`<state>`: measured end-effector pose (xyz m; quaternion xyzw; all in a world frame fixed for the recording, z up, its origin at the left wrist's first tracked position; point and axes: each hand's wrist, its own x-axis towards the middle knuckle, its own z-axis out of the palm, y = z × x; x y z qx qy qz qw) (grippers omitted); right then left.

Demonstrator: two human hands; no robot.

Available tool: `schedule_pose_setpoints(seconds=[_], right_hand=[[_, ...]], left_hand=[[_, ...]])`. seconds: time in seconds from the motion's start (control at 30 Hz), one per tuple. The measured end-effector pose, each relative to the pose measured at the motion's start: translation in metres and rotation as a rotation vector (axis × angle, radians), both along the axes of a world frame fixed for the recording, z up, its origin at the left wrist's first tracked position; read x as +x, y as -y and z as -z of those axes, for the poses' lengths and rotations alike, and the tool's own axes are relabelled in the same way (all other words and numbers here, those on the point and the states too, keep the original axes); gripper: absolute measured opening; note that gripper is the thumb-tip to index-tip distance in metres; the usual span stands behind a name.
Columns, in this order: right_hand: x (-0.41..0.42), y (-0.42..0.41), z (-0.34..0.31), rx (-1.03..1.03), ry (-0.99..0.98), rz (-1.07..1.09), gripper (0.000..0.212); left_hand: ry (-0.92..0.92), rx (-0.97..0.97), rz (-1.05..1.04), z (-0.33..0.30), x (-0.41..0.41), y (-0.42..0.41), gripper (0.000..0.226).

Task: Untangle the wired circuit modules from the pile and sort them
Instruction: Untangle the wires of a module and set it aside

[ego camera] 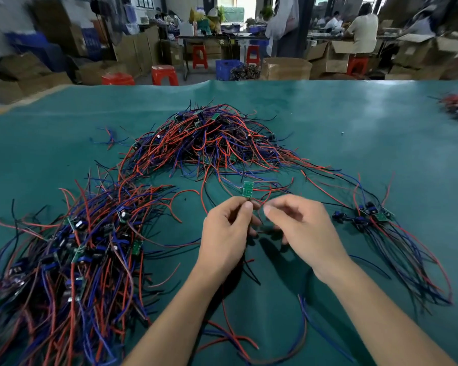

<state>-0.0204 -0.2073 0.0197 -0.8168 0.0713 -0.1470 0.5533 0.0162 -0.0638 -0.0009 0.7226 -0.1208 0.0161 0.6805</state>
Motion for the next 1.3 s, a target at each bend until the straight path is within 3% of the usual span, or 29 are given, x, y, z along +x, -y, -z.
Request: schedule_pose_setpoints(seconds=[0.1,0.2,0.47,0.6,0.73,0.93,1.07,1.2,1.3], right_hand=[[0.001,0.001,0.001,-0.114,0.111,0.160,0.011],[-0.002,0.001,-0.004,-0.327,0.198,0.125,0.006],[-0.001,0.001,-0.001,-0.473,0.152,0.042,0.026],[0.001,0.002,0.002,-0.553,0.136,0.039,0.024],[-0.003,-0.001,-0.001,-0.507,0.212,-0.002,0.010],[-0.011,-0.019,-0.001,-0.491,0.276,-0.099,0.022],[-0.007,-0.015,-0.001,-0.314,0.209,-0.067,0.009],[0.002,-0.007,0.004,-0.158,0.103,0.062,0.016],[0.005,-0.005,0.008,-0.069,0.031,0.041,0.019]], left_hand=[[0.010,0.016,0.070,0.000,-0.002,0.000,0.022],[0.021,0.017,0.074,0.000,-0.002,0.000,0.021],[0.001,-0.009,0.015,0.001,0.000,0.000,0.022],[-0.004,-0.028,0.048,0.001,-0.001,0.001,0.023],[-0.010,-0.028,-0.016,0.000,0.000,0.001,0.022],[0.013,-0.034,-0.023,-0.003,0.001,-0.001,0.029],[0.017,0.044,-0.062,-0.002,0.002,-0.001,0.034],[-0.034,-0.011,-0.039,-0.003,0.000,0.000,0.040],[-0.054,-0.024,0.034,-0.004,-0.003,0.001,0.043]])
